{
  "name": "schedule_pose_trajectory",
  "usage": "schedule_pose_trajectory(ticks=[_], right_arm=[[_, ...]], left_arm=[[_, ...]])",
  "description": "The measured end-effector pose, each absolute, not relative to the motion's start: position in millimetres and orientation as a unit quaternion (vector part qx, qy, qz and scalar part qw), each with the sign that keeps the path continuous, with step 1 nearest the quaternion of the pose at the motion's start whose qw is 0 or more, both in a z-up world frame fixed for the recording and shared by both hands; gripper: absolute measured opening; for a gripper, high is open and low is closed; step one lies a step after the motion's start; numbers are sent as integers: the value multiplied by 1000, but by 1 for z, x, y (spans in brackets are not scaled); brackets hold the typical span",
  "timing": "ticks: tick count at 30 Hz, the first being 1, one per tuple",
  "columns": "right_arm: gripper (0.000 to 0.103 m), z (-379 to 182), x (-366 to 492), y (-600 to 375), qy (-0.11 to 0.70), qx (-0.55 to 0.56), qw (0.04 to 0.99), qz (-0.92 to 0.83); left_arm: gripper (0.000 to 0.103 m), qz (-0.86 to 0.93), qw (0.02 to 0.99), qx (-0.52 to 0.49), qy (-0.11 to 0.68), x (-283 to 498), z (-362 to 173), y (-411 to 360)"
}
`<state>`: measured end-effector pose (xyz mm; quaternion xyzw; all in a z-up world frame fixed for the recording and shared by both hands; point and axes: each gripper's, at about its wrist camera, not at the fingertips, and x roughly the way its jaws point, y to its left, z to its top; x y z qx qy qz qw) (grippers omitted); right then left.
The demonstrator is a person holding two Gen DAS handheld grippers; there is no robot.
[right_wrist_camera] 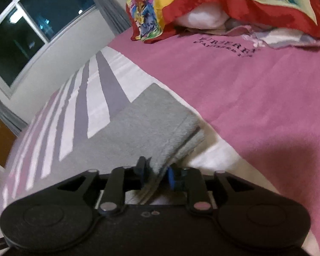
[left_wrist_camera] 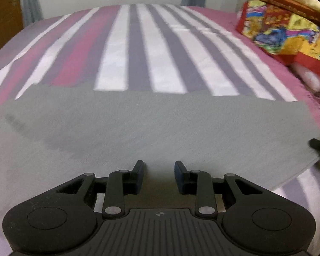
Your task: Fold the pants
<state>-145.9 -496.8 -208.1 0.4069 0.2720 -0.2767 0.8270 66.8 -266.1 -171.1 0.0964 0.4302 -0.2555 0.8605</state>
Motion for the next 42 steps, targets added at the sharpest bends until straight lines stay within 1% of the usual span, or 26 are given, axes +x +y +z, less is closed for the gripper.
schedule_pose_trajectory(ticks=[4, 7, 9, 13, 14, 16, 19, 21, 24, 29, 32, 34, 35, 36, 37, 39, 40, 42], right_arm=[[23, -208, -150, -499, 273, 415, 824, -273], [20, -209, -149, -498, 277, 410, 826, -270], [16, -212, -147, -500, 281, 410, 824, -272], [14, -213, -138, -499, 292, 399, 822, -282], [11, -207, -138, -496, 288, 399, 823, -283], [10, -193, -140, -491, 265, 386, 838, -280], [10, -186, -132, -488, 285, 365, 839, -287], [10, -178, -130, -485, 278, 365, 841, -287], [10, -152, -116, -462, 267, 322, 869, -266], [10, -106, -67, -389, 253, 240, 921, -175], [10, -94, -34, -333, 259, 210, 937, -106], [10, -96, -13, -292, 273, 200, 939, -58], [11, -101, -5, -276, 281, 197, 938, -39], [17, -108, 3, -261, 292, 198, 935, -18], [19, -118, 11, -246, 312, 204, 928, 6], [30, -146, 28, -226, 374, 214, 902, 38], [33, -162, 32, -217, 410, 215, 886, 43], [33, -169, 27, -213, 409, 213, 886, 42]], left_arm=[[31, -267, 847, 105, 448, 72, -181, -304], [31, -256, 846, 124, 450, 72, -194, -318], [31, -251, 847, 136, 448, 70, -198, -324], [31, -251, 846, 147, 447, 69, -198, -327], [31, -251, 845, 144, 450, 70, -194, -325], [31, -251, 846, 128, 452, 71, -186, -318], [32, -244, 857, 118, 437, 72, -173, -295], [32, -234, 863, 111, 433, 76, -167, -274], [32, -217, 871, 86, 432, 85, -159, -230], [32, -164, 883, 69, 434, 103, -159, -154], [32, -138, 887, 47, 437, 109, -163, -119], [32, -123, 889, 35, 440, 112, -167, -101], [32, -117, 889, 28, 442, 113, -168, -92], [32, -112, 888, 18, 446, 115, -171, -83], [32, -109, 887, 10, 449, 117, -173, -77], [32, -109, 882, -9, 459, 119, -179, -66], [32, -112, 879, -19, 464, 121, -181, -64], [32, -128, 871, -52, 471, 123, -183, -60]])
